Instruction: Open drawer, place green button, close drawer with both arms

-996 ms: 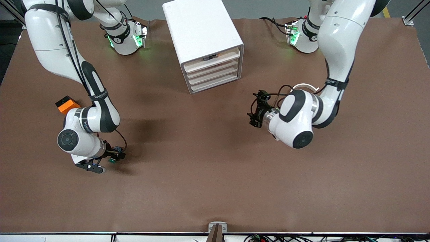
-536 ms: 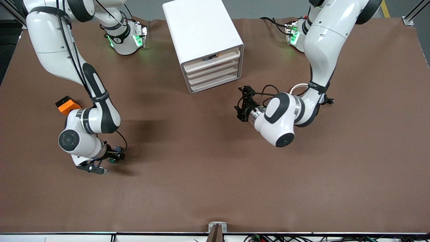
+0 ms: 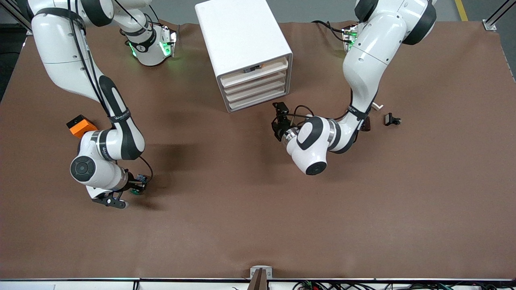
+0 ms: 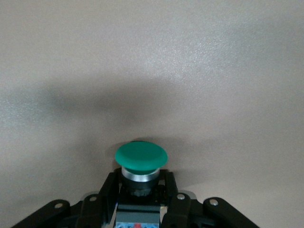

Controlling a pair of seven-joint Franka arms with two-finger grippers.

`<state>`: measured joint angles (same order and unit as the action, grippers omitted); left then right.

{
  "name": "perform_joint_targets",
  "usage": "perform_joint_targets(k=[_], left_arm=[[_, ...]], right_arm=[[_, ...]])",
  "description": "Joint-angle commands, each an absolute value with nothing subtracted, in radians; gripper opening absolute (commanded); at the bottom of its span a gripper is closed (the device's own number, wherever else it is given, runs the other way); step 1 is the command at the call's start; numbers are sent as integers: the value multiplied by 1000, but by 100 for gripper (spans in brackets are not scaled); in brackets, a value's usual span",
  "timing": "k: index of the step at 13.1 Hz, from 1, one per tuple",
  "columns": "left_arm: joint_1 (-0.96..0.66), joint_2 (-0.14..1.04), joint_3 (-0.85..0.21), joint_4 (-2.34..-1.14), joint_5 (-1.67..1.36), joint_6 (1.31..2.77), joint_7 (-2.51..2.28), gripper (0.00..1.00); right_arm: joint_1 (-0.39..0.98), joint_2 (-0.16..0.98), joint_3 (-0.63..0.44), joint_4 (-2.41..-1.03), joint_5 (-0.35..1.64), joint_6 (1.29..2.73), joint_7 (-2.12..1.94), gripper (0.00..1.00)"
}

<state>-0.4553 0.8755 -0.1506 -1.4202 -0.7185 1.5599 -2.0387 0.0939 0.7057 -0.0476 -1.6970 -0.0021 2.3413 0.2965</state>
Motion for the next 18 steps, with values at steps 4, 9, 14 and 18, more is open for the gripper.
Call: perform_joint_targets(k=[4,9,14,18], left_arm=[[-489,897,-147,-1396,-788,1500,-2046,72],[-531,925,-147,-1397,-827,1500,-2005,61],[-584,959,-149,-1397,-861,1499,-2005,60],[-606,959,-149,-1401,-877,1476,-2006,49]], right_arm=[[97,655,-41,-1684,3,2235,256,21],[112,542,-40,-1657,3,2059,201,21],[214,471,-41,-1651,2,2016,202,21],[313,469,-40,-1635,2,2016,193,22]])
